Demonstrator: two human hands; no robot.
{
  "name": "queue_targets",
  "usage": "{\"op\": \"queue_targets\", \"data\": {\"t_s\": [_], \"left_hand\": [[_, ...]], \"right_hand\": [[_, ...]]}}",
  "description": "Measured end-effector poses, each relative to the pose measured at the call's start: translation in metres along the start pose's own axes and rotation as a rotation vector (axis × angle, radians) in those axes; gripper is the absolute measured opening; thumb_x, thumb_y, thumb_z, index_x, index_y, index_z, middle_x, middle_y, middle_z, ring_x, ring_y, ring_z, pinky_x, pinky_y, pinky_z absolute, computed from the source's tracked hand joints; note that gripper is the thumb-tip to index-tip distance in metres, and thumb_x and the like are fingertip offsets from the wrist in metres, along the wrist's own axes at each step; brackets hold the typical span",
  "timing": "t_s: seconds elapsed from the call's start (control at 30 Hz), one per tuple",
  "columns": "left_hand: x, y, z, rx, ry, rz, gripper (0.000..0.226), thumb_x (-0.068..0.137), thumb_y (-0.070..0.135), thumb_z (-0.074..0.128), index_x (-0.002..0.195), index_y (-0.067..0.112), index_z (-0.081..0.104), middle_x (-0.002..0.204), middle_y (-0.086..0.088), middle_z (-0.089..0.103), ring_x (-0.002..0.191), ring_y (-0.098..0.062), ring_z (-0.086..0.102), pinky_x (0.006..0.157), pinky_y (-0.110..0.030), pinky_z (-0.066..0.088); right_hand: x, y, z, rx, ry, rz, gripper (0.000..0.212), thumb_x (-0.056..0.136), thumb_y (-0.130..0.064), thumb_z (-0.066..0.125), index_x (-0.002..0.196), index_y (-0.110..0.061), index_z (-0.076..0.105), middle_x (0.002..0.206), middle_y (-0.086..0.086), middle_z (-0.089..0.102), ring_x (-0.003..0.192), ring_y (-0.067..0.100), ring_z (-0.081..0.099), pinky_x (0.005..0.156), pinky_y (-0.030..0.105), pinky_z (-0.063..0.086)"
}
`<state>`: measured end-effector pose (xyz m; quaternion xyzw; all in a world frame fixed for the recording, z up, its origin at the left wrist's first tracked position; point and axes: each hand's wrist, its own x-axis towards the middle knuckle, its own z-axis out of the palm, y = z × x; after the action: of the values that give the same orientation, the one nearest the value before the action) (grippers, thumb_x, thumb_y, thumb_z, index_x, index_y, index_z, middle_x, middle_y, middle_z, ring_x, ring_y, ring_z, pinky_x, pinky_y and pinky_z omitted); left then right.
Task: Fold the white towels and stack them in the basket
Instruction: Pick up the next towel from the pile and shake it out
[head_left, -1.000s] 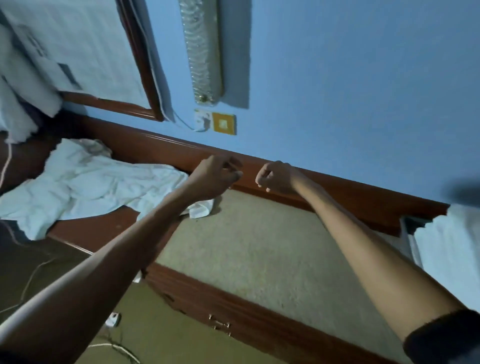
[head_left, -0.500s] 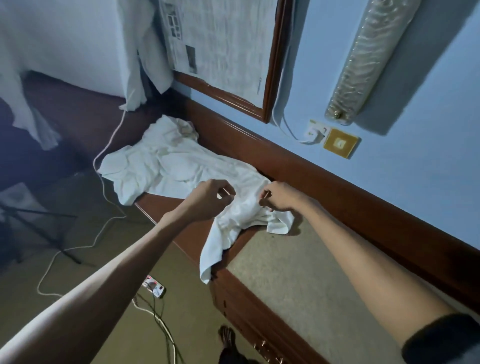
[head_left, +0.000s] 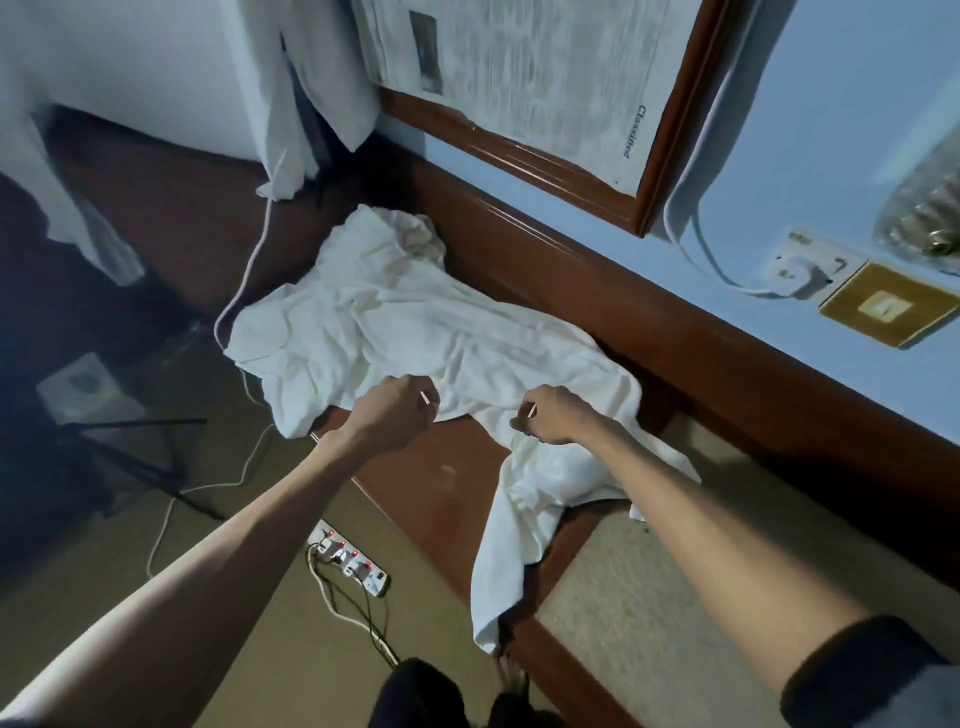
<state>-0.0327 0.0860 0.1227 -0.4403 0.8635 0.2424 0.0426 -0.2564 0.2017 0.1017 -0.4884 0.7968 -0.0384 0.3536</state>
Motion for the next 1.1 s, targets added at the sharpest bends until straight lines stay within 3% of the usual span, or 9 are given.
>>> {"op": "queue_targets", "data": {"t_s": [0.17, 0.33, 0.67, 0.77, 0.87, 0.9, 0.97, 1.03, 1.1], "left_hand": [[0.056, -0.038, 0.01, 0.021, -0.059, -0.037, 0.011, 0.095, 0.032, 0.056, 0.097, 0.033, 0.067, 0.098, 0.005, 0.072, 0.093, -0.024, 0.067, 0.081, -0.04, 0.055], [0.127, -0.075, 0.021, -0.008, -0.129, 0.035, 0.016, 0.099, 0.03, 0.057, 0.113, 0.027, 0.066, 0.104, 0.008, 0.071, 0.1, -0.02, 0.063, 0.083, -0.037, 0.052], [0.326, -0.101, 0.018, -0.019, -0.029, 0.171, 0.042, 0.103, 0.035, 0.055, 0.138, 0.011, 0.054, 0.135, -0.015, 0.057, 0.125, -0.037, 0.053, 0.099, -0.047, 0.047], [0.372, -0.108, 0.021, 0.015, -0.047, 0.218, 0.055, 0.105, 0.039, 0.052, 0.149, 0.008, 0.044, 0.149, -0.016, 0.049, 0.136, -0.036, 0.046, 0.108, -0.047, 0.041], [0.405, -0.121, 0.026, 0.128, -0.1, 0.268, 0.063, 0.107, 0.045, 0.042, 0.158, 0.009, 0.031, 0.16, -0.011, 0.038, 0.148, -0.031, 0.032, 0.118, -0.05, 0.029], [0.413, -0.125, 0.028, 0.169, -0.139, 0.257, 0.065, 0.107, 0.047, 0.039, 0.16, 0.011, 0.027, 0.163, -0.009, 0.033, 0.151, -0.03, 0.026, 0.121, -0.052, 0.023], [0.421, -0.13, 0.03, 0.225, -0.2, 0.207, 0.064, 0.107, 0.052, 0.036, 0.159, 0.015, 0.029, 0.163, -0.009, 0.032, 0.151, -0.03, 0.025, 0.121, -0.058, 0.016], [0.424, -0.13, 0.026, 0.281, -0.172, 0.192, 0.055, 0.105, 0.052, 0.041, 0.149, 0.017, 0.044, 0.149, -0.011, 0.044, 0.141, -0.032, 0.036, 0.115, -0.06, 0.026], [0.423, -0.125, 0.018, 0.322, -0.109, 0.212, 0.039, 0.105, 0.045, 0.046, 0.133, 0.022, 0.058, 0.134, -0.008, 0.057, 0.129, -0.029, 0.048, 0.103, -0.05, 0.035]], "right_hand": [[0.058, -0.013, 0.017, 0.042, 0.024, 0.045, 0.035, 0.094, -0.051, 0.064, 0.112, -0.021, 0.064, 0.12, 0.004, 0.067, 0.11, 0.026, 0.063, 0.094, 0.039, 0.052], [0.113, -0.021, 0.031, 0.121, 0.069, 0.063, 0.037, 0.094, -0.042, 0.067, 0.119, -0.016, 0.061, 0.122, 0.003, 0.065, 0.115, 0.025, 0.059, 0.09, 0.034, 0.046], [0.256, -0.035, 0.002, 0.09, 0.314, 0.167, 0.05, 0.103, -0.04, 0.053, 0.139, -0.008, 0.047, 0.136, 0.017, 0.053, 0.125, 0.035, 0.049, 0.099, 0.045, 0.044], [0.293, -0.043, -0.003, 0.08, 0.333, 0.16, 0.065, 0.103, -0.053, 0.038, 0.146, -0.004, 0.043, 0.144, 0.018, 0.05, 0.133, 0.035, 0.045, 0.104, 0.045, 0.039], [0.32, -0.048, -0.008, 0.077, 0.312, 0.114, 0.1, 0.085, -0.071, 0.006, 0.151, -0.004, 0.039, 0.15, 0.017, 0.046, 0.14, 0.033, 0.04, 0.111, 0.044, 0.033], [0.329, -0.047, -0.009, 0.068, 0.292, 0.109, 0.099, 0.085, -0.07, 0.005, 0.151, -0.004, 0.038, 0.15, 0.017, 0.046, 0.14, 0.033, 0.039, 0.111, 0.045, 0.033], [0.345, -0.046, -0.009, 0.028, 0.262, 0.114, 0.072, 0.103, -0.056, 0.022, 0.151, -0.005, 0.038, 0.15, 0.016, 0.047, 0.14, 0.034, 0.04, 0.111, 0.045, 0.034], [0.357, -0.045, -0.007, 0.014, 0.259, 0.103, 0.054, 0.109, -0.04, 0.036, 0.15, -0.007, 0.04, 0.149, 0.015, 0.048, 0.138, 0.035, 0.042, 0.109, 0.045, 0.036], [0.363, -0.044, -0.006, 0.02, 0.262, 0.108, 0.052, 0.109, -0.04, 0.038, 0.151, -0.009, 0.038, 0.15, 0.016, 0.046, 0.137, 0.036, 0.041, 0.107, 0.045, 0.037]]}}
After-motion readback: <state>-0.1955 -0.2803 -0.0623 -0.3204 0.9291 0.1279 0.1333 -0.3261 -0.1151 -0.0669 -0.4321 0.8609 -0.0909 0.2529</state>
